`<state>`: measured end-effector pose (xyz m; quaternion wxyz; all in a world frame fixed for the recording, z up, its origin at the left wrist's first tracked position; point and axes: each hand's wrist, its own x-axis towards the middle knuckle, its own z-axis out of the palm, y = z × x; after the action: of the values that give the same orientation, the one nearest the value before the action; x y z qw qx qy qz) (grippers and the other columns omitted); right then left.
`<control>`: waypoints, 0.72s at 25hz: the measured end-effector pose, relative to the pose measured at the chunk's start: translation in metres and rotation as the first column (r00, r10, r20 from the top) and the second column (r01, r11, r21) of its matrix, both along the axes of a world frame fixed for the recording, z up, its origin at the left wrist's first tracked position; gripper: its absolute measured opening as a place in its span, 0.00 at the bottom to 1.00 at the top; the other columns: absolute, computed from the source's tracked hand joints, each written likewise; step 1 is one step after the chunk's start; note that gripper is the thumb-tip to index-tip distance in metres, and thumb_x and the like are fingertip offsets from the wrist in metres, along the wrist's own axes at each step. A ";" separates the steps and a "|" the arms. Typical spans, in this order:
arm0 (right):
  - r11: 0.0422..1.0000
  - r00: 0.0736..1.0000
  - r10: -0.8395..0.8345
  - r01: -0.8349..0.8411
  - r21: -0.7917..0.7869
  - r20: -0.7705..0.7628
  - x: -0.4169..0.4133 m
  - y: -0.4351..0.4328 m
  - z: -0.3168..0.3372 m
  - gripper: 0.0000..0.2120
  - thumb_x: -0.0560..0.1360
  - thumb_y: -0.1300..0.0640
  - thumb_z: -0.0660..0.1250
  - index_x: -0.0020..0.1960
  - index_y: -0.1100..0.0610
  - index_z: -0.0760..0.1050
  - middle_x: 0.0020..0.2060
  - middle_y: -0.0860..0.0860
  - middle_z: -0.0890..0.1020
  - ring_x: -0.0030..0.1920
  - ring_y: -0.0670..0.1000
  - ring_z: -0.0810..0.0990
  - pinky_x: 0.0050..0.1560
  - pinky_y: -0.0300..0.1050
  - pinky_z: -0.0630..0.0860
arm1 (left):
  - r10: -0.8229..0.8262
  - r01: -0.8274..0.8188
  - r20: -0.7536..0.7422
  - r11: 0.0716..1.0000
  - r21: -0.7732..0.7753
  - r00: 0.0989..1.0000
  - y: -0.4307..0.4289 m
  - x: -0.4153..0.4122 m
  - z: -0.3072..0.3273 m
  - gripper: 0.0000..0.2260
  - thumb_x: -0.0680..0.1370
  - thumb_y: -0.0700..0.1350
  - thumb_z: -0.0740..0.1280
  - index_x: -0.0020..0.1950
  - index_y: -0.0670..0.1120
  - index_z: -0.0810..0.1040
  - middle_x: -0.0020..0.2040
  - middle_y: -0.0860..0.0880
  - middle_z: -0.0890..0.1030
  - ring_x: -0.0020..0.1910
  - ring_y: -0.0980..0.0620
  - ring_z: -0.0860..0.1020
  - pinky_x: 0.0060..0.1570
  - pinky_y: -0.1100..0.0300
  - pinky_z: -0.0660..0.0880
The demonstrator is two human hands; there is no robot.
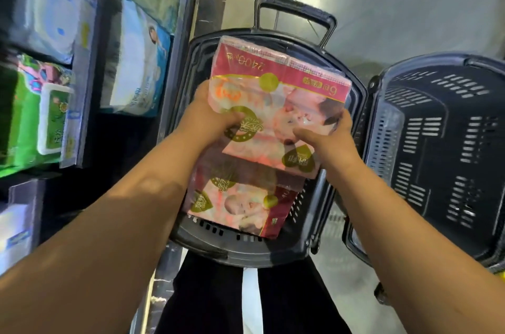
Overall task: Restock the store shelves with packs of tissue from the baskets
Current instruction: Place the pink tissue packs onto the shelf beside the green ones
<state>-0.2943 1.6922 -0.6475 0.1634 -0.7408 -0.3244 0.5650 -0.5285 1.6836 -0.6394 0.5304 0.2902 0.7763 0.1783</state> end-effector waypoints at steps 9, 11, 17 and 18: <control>0.984 0.991 0.130 -0.131 0.125 0.014 0.008 -0.016 0.131 0.45 0.64 0.60 0.79 0.72 0.46 0.55 0.59 0.46 0.70 0.56 0.54 0.76 0.50 0.52 0.79 | 0.211 -0.204 -0.038 0.970 0.130 0.977 -0.051 0.015 0.126 0.32 0.67 0.44 0.78 0.64 0.52 0.63 0.61 0.50 0.74 0.59 0.50 0.75 0.62 0.52 0.73; 0.973 0.988 0.156 -0.152 0.171 -0.010 0.003 -0.020 0.162 0.45 0.62 0.60 0.79 0.70 0.46 0.57 0.60 0.48 0.73 0.57 0.54 0.78 0.54 0.56 0.79 | 0.246 -0.232 -0.087 0.962 0.142 0.965 -0.069 0.012 0.155 0.36 0.65 0.50 0.79 0.67 0.52 0.63 0.62 0.49 0.74 0.60 0.50 0.75 0.62 0.47 0.72; 0.914 0.947 0.320 -0.303 0.271 -0.018 -0.017 -0.053 0.245 0.41 0.64 0.60 0.78 0.62 0.38 0.56 0.59 0.46 0.73 0.54 0.54 0.80 0.51 0.54 0.80 | 0.310 -0.278 -0.194 0.945 0.173 0.931 -0.135 -0.004 0.228 0.33 0.54 0.70 0.73 0.52 0.67 0.62 0.57 0.49 0.77 0.59 0.46 0.76 0.61 0.44 0.72; 0.902 0.938 0.345 -0.328 0.281 -0.013 -0.023 -0.060 0.255 0.42 0.63 0.58 0.79 0.62 0.35 0.55 0.61 0.47 0.73 0.55 0.54 0.80 0.53 0.56 0.80 | 0.331 -0.296 -0.208 0.937 0.184 0.920 -0.147 -0.005 0.239 0.33 0.54 0.69 0.72 0.53 0.67 0.62 0.58 0.50 0.77 0.59 0.46 0.75 0.61 0.45 0.72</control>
<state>-0.3169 1.6318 -0.3923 0.1744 -0.6257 -0.5172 0.5573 -0.5335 1.5363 -0.4006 0.3758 0.2198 0.8547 0.2828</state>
